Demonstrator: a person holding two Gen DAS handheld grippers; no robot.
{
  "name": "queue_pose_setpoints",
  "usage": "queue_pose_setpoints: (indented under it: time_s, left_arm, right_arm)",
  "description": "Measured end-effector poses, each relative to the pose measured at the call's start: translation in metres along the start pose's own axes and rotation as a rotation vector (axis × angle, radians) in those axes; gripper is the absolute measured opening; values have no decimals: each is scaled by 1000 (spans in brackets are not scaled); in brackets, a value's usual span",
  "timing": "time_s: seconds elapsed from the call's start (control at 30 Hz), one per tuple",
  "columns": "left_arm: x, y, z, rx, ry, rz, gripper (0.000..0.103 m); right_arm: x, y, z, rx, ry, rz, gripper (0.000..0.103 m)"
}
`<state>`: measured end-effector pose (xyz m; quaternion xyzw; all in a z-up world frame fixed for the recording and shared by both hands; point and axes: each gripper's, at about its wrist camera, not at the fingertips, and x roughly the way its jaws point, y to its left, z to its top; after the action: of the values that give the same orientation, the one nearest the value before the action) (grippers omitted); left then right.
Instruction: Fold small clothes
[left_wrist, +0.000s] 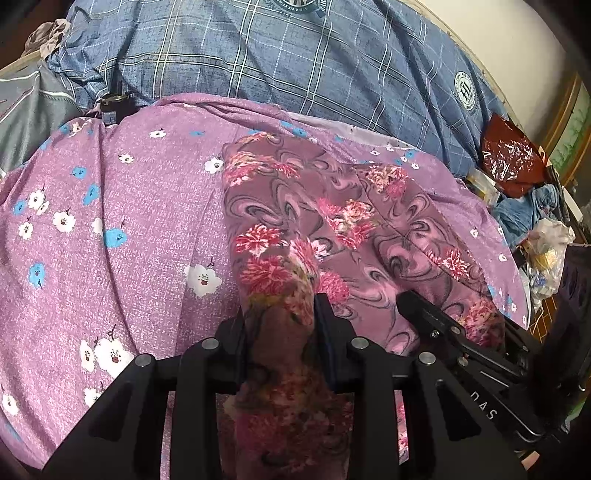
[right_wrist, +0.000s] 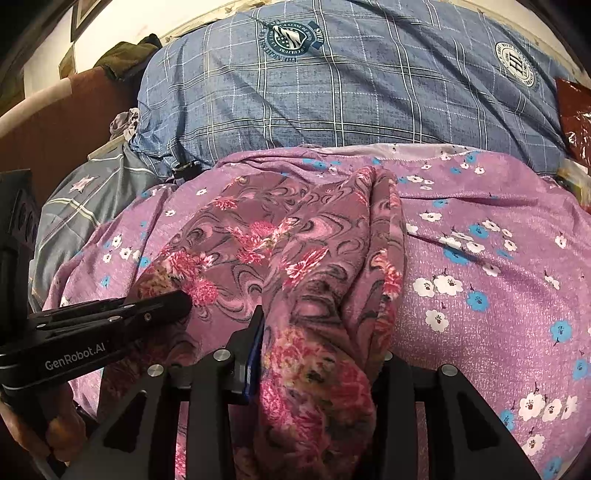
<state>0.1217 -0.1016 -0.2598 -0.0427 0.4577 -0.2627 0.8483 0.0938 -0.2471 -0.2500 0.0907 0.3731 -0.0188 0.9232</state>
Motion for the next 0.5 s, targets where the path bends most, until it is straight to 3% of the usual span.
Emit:
queue_pose_setpoints:
  time_s: [0.5]
  left_arm:
    - [1, 2, -4, -8, 3, 0, 30]
  right_arm:
    - [1, 0, -4, -4, 6, -16, 39]
